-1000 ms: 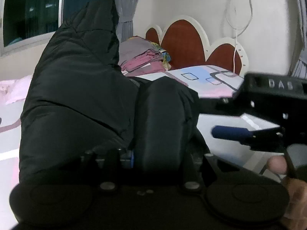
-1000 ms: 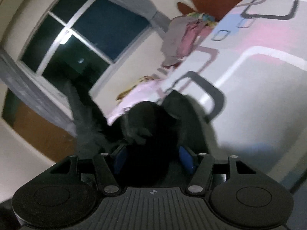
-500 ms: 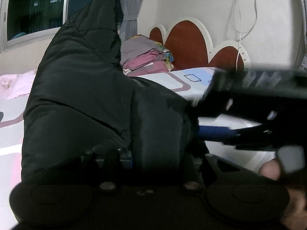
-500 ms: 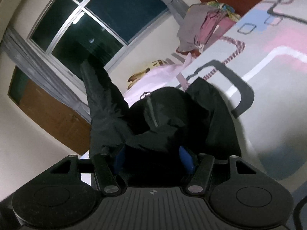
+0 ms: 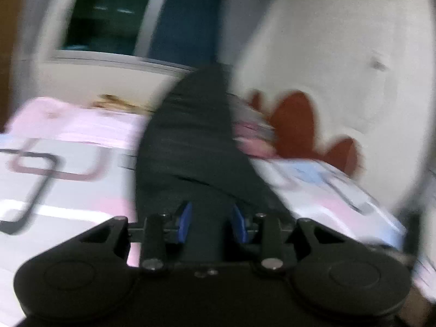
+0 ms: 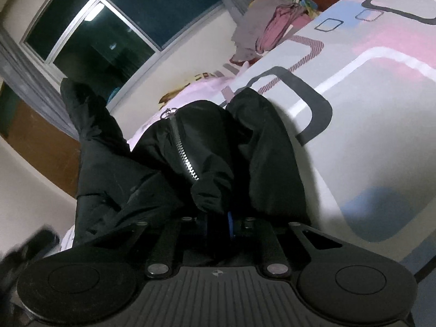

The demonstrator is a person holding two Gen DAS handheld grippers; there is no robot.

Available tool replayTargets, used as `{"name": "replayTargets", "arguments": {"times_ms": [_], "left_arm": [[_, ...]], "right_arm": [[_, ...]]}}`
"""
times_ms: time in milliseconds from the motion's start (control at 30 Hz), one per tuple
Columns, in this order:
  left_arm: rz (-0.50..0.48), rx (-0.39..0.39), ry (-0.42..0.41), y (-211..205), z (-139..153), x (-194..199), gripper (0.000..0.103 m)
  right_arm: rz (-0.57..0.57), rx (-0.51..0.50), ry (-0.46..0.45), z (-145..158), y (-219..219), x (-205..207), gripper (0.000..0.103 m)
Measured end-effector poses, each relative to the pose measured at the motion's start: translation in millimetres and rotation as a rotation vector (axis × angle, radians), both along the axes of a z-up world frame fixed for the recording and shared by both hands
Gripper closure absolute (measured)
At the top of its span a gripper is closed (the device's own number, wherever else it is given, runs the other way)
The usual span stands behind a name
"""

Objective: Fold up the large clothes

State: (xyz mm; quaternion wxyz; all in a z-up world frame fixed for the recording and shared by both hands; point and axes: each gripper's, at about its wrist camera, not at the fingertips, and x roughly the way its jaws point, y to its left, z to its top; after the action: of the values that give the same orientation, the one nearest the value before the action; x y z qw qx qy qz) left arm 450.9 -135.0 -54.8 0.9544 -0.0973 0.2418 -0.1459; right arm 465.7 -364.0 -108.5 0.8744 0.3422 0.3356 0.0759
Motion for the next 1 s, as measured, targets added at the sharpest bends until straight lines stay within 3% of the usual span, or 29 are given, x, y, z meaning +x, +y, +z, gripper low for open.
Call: {"name": "replayTargets", "arguments": {"times_ms": [33, 100, 200, 267, 300, 367, 433, 500, 700, 800, 867, 900, 933, 1000], "left_arm": [[0.038, -0.033, 0.046, 9, -10, 20, 0.071], [0.014, -0.170, 0.155, 18, -31, 48, 0.073], [-0.006, -0.150, 0.144, 4, -31, 53, 0.073], [-0.017, -0.122, 0.142, -3, -29, 52, 0.073], [-0.014, -0.115, 0.140, -6, -28, 53, 0.073], [-0.006, -0.117, 0.143, -10, -29, 53, 0.073], [0.004, -0.104, 0.142, -15, -30, 51, 0.073], [0.010, -0.099, 0.146, -13, -31, 49, 0.073], [0.019, -0.052, 0.155, -18, -28, 50, 0.073], [0.020, -0.030, 0.162, -21, -29, 52, 0.073], [0.018, -0.012, 0.163, -23, -29, 52, 0.073], [0.015, -0.011, 0.163, -23, -29, 53, 0.073], [0.009, -0.016, 0.161, -22, -30, 52, 0.073], [0.000, -0.037, 0.135, -15, -26, 50, 0.072]], "right_arm": [[0.002, -0.002, 0.000, 0, 0, 1, 0.091], [0.008, -0.021, 0.005, 1, 2, 4, 0.091], [-0.027, -0.063, -0.043, 15, -5, -3, 0.089], [-0.068, -0.129, -0.112, 33, -8, -10, 0.056], [-0.069, -0.154, -0.138, 39, -8, -10, 0.053], [-0.040, -0.160, -0.169, 48, -6, -3, 0.053], [-0.096, -0.218, -0.214, 60, -4, -2, 0.053], [-0.096, -0.184, -0.248, 68, -8, 2, 0.053], [0.099, -0.203, -0.234, 75, 30, 42, 0.053], [0.171, -0.204, -0.188, 60, 50, 60, 0.053], [0.184, -0.268, -0.157, 49, 64, 64, 0.054], [0.196, -0.283, -0.150, 42, 67, 65, 0.059], [0.204, -0.276, -0.146, 38, 68, 64, 0.073], [0.210, -0.295, -0.143, 31, 69, 61, 0.079]]}}
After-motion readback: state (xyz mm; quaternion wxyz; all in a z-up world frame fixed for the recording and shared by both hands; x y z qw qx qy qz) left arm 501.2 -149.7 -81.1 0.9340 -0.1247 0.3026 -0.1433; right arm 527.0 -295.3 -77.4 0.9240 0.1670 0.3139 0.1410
